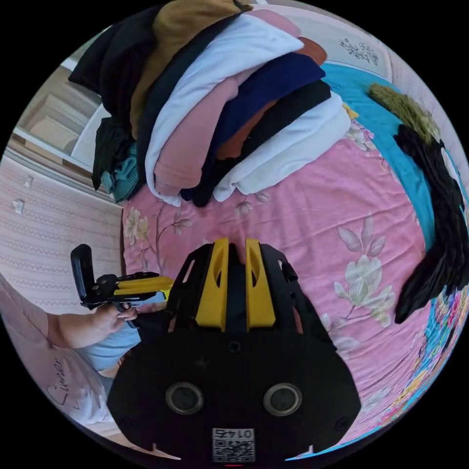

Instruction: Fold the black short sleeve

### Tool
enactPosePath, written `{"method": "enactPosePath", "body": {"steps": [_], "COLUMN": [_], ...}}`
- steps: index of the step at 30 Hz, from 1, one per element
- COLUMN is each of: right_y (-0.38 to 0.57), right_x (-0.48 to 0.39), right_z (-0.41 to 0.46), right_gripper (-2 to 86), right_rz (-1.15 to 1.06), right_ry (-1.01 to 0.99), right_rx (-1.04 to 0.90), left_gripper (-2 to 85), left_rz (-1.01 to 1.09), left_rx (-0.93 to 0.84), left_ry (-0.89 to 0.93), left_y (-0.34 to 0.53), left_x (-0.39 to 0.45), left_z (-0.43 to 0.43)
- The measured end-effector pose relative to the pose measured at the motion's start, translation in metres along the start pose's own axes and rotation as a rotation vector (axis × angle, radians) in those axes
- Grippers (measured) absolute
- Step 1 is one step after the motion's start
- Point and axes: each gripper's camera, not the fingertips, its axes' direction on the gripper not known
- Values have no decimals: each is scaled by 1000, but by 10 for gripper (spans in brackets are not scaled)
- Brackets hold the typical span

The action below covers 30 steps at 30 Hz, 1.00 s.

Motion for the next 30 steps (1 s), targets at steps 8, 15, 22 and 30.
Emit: {"method": "enactPosePath", "body": {"steps": [8, 15, 22, 30], "right_y": [38, 67, 173, 348], "right_x": [-9, -19, 16, 57], "right_z": [31, 7, -99, -152], "right_gripper": [89, 30, 10, 5], "right_rz": [199, 168, 322, 638], "right_ry": [48, 129, -148, -143], "right_rx": [-49, -20, 284, 282], "left_gripper": [63, 5, -4, 51], "left_rz": [48, 136, 510, 707], "left_rx": [-48, -60, -1, -152], "left_ry": [-18, -68, -75, 73], "left_y": [1, 11, 36, 67], "left_x": [34, 65, 137, 193], "left_z": [37, 54, 50, 77]}}
